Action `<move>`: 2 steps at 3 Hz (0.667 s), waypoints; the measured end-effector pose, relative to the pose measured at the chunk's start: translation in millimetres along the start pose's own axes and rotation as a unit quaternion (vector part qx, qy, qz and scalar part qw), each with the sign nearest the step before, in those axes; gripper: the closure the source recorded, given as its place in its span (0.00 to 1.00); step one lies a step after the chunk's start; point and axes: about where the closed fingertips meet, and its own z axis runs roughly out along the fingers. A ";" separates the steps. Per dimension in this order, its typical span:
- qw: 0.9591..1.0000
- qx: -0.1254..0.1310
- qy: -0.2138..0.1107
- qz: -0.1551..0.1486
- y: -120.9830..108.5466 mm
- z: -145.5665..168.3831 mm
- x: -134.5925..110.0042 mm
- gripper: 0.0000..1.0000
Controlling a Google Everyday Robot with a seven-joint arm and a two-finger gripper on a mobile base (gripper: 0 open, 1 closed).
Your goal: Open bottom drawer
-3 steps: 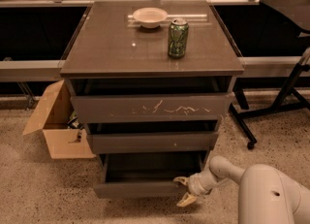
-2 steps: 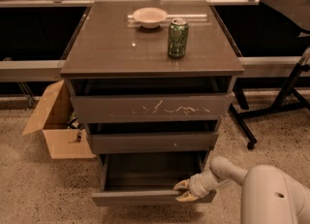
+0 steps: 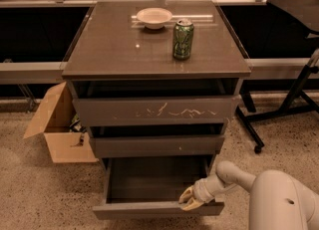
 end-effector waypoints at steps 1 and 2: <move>1.000 0.000 0.000 0.000 0.0 0.1 0.0 0.76; 1.000 0.000 0.000 0.000 0.0 0.1 0.0 0.53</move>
Offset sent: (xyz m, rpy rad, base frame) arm 0.0000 0.0000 0.0000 0.0000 0.0000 0.0000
